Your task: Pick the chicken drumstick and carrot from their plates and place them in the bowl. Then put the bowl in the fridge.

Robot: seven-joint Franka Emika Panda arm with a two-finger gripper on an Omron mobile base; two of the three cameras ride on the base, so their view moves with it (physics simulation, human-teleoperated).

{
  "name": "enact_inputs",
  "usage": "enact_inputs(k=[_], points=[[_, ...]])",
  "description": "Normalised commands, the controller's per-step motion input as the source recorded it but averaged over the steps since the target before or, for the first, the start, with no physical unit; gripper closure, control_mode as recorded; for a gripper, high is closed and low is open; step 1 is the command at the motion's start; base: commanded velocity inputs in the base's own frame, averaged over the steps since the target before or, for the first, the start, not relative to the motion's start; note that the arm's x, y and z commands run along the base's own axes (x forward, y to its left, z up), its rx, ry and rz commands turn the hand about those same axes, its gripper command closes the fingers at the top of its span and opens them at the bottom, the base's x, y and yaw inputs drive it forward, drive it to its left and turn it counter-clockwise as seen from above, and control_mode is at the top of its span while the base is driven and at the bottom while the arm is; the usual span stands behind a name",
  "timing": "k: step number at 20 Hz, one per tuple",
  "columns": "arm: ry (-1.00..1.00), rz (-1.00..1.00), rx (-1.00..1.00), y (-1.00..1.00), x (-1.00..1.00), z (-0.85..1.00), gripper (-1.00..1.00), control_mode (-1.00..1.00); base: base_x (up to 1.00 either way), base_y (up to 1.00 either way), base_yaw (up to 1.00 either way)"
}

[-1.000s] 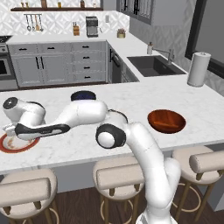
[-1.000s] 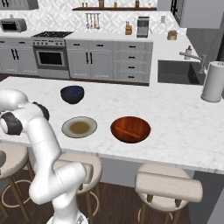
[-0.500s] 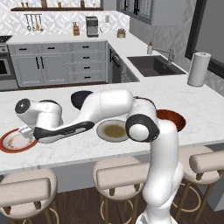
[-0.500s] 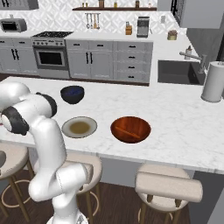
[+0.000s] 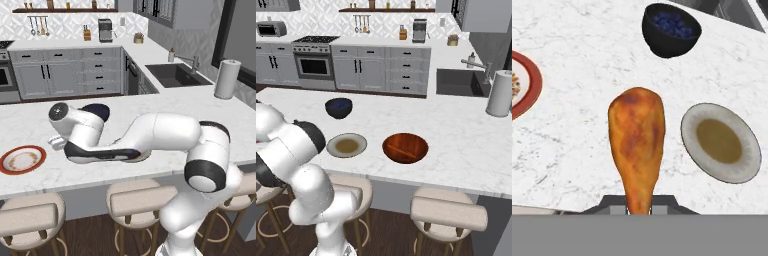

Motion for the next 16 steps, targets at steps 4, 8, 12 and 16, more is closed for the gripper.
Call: enact_inputs(k=[4,8,12,16], points=[[0.05,0.0,0.07,-1.0,-0.41,0.41,1.0,-1.0,0.0,0.0,0.0],[0.06,0.0,0.08,-1.0,-0.33,0.4,1.0,-1.0,0.0,0.0,0.0],[0.09,-0.05,0.03,-1.0,-0.1,0.58,1.0,-1.0,0.0,0.0,0.0],[0.1,-0.04,0.0,-1.0,-0.05,0.28,1.0,-1.0,0.0,0.0,0.0]])
